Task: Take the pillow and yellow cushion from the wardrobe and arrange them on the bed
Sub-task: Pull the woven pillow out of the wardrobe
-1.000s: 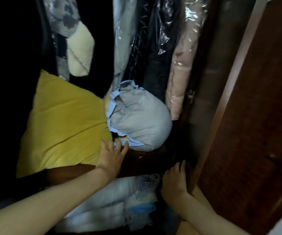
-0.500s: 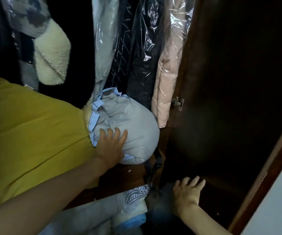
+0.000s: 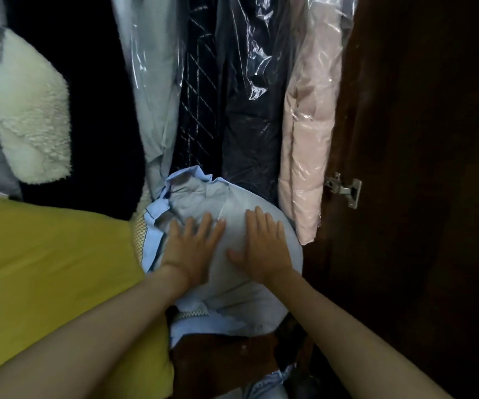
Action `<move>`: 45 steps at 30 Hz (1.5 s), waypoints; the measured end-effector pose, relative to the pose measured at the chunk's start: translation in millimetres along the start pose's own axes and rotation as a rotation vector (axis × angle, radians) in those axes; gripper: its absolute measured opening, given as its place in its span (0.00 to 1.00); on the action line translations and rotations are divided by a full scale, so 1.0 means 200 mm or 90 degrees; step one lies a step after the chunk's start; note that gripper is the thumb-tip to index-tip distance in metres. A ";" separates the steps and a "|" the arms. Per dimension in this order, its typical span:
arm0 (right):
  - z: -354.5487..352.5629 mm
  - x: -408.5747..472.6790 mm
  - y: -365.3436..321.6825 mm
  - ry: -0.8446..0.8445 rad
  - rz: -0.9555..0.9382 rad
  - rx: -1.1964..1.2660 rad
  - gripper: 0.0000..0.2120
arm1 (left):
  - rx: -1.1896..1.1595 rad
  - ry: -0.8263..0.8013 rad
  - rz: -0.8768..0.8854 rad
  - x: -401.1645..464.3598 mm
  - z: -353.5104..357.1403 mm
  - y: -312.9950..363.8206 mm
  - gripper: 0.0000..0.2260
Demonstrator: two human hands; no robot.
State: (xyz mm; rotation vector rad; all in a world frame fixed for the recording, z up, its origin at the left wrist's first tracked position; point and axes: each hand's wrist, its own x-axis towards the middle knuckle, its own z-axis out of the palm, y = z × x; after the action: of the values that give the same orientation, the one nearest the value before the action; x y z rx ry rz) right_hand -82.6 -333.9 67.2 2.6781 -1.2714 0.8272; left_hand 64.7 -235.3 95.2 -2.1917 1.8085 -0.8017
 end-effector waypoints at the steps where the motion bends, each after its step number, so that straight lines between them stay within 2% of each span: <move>1: 0.05 0.06 0.01 -0.001 -0.006 0.004 0.47 | -0.017 -0.051 0.021 0.05 0.03 -0.01 0.54; 3: 0.14 0.14 0.04 0.020 -0.016 0.014 0.44 | -0.079 -0.160 0.040 0.12 0.09 0.00 0.57; 4: 0.19 0.16 0.05 0.044 -0.016 0.017 0.43 | -0.100 -0.181 0.036 0.14 0.13 0.02 0.56; 7: 0.31 0.18 0.06 0.114 -0.009 0.011 0.41 | -0.118 -0.146 0.027 0.18 0.21 0.07 0.53; 11: 0.38 0.19 0.08 0.141 -0.008 0.012 0.42 | -0.115 -0.149 0.049 0.16 0.21 0.01 0.50; 13: 0.39 0.19 0.08 0.145 -0.006 0.015 0.42 | -0.061 -0.042 0.022 0.13 0.17 -0.07 0.45; 15: 0.39 0.19 0.09 0.141 -0.001 0.012 0.42 | -0.048 0.106 -0.090 0.11 0.13 -0.19 0.37; 17: 0.38 0.18 0.08 0.129 0.001 0.003 0.41 | -0.065 0.156 -0.187 0.09 0.11 -0.34 0.35; 22: 0.33 0.15 0.07 0.085 0.006 -0.027 0.41 | 0.013 0.008 -0.308 0.04 0.15 -0.41 0.43; 23: 0.31 0.15 0.06 0.067 0.006 -0.039 0.41 | -0.026 -0.030 -0.350 0.05 0.16 -0.40 0.42; 25: 0.27 0.14 0.06 0.028 0.001 -0.058 0.42 | -0.168 -0.091 -0.402 0.07 0.14 -0.42 0.31; 27: 0.22 0.14 0.06 -0.008 -0.002 -0.068 0.43 | -0.228 -0.090 -0.356 0.06 0.11 -0.45 0.19; 28: 0.19 0.14 0.06 -0.017 -0.005 -0.074 0.44 | -0.208 -0.076 -0.320 0.04 0.10 -0.45 0.17; 30: 0.12 0.11 0.04 -0.014 -0.032 -0.083 0.45 | -0.185 -0.038 -0.265 -0.02 0.07 -0.42 0.17; 34: -0.03 0.03 -0.11 0.055 -0.181 -0.097 0.45 | -0.104 0.006 -0.217 -0.12 0.03 -0.31 0.21; 37: -0.13 0.02 -0.30 0.129 -0.309 -0.085 0.42 | -0.028 0.057 -0.196 -0.17 0.00 -0.24 0.18; 39: -0.19 0.04 -0.41 0.151 -0.379 -0.116 0.39 | -0.018 0.079 -0.182 -0.22 -0.02 -0.22 0.20; 41: -0.25 0.09 -0.48 0.136 -0.419 -0.159 0.35 | -0.021 0.087 -0.156 -0.28 -0.05 -0.20 0.24; 45: -0.34 0.24 -0.54 0.066 -0.478 -0.315 0.26 | -0.065 0.136 -0.083 -0.42 -0.14 -0.17 0.19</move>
State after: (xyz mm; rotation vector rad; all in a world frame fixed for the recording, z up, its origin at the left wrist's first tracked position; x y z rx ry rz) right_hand -8.5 -279.0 166.9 2.3546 -0.3068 0.4520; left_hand 70.9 -141.8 110.5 -2.3898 1.8540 -1.0286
